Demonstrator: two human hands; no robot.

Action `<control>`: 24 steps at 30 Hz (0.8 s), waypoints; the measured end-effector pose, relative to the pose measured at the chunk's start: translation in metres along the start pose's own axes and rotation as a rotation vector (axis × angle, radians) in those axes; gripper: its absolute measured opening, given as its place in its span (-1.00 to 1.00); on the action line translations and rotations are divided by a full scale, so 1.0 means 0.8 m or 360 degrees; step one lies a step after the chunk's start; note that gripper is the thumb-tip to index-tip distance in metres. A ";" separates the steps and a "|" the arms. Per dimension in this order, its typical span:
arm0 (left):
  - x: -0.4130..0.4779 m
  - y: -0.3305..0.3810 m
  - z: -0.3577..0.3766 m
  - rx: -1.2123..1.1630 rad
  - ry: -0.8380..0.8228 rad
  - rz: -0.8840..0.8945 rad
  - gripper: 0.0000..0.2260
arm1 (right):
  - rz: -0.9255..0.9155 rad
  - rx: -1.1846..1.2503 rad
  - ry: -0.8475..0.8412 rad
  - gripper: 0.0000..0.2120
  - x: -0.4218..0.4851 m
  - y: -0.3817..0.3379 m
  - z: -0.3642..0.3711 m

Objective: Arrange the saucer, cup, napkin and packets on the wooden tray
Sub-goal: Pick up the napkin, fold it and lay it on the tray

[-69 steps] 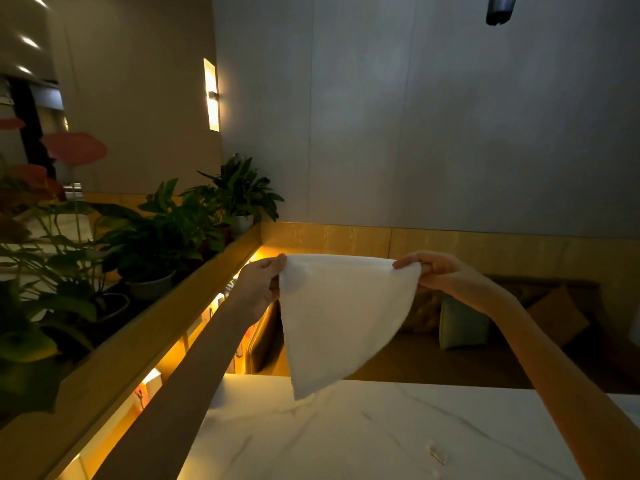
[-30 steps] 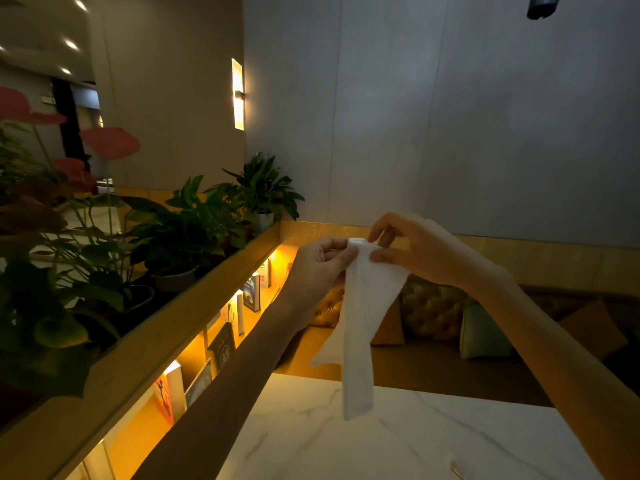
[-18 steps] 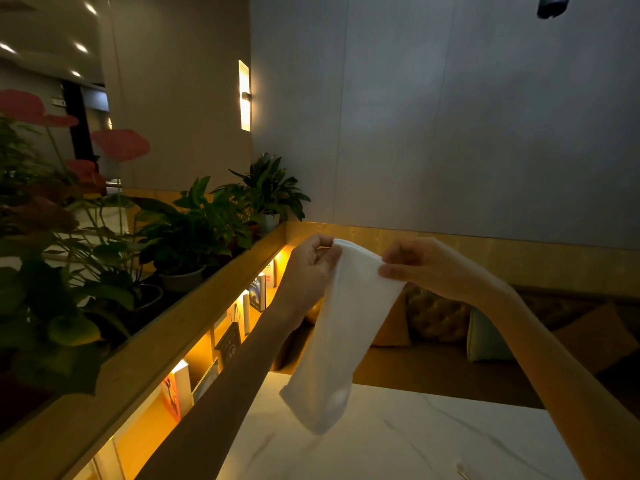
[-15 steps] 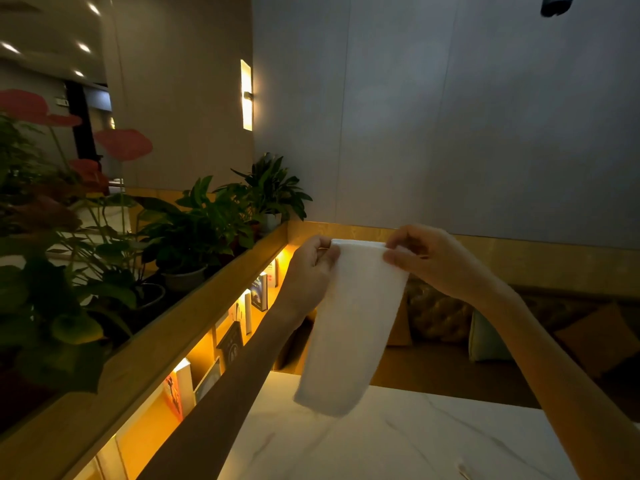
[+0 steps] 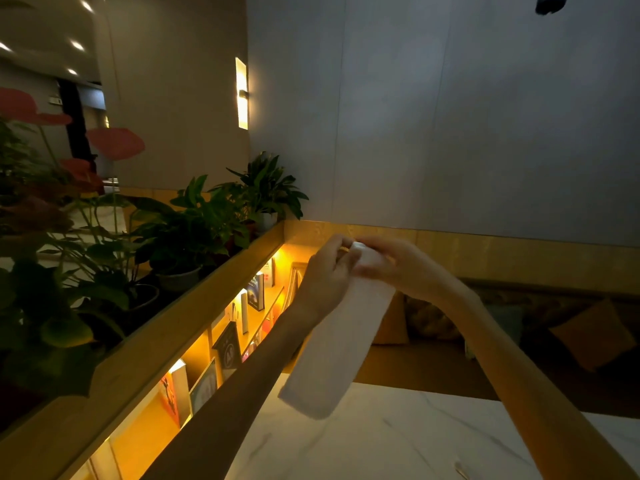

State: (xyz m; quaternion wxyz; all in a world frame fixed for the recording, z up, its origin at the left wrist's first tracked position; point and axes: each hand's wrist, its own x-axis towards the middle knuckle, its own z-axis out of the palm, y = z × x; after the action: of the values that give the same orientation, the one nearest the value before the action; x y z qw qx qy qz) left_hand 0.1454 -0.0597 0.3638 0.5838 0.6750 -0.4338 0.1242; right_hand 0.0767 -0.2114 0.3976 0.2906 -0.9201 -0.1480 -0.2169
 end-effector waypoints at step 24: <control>-0.072 -0.108 -0.042 -0.1122 0.0068 -0.0848 -0.68 | 0.0150 -0.0189 0.0801 -0.85 -0.011 0.085 -0.027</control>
State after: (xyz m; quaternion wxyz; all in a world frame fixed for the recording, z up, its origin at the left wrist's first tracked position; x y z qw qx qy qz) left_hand 0.1859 -0.0094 0.2762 0.7987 0.5202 -0.2485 -0.1723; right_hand 0.0896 -0.2791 0.3771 0.2734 -0.8585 -0.0150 -0.4336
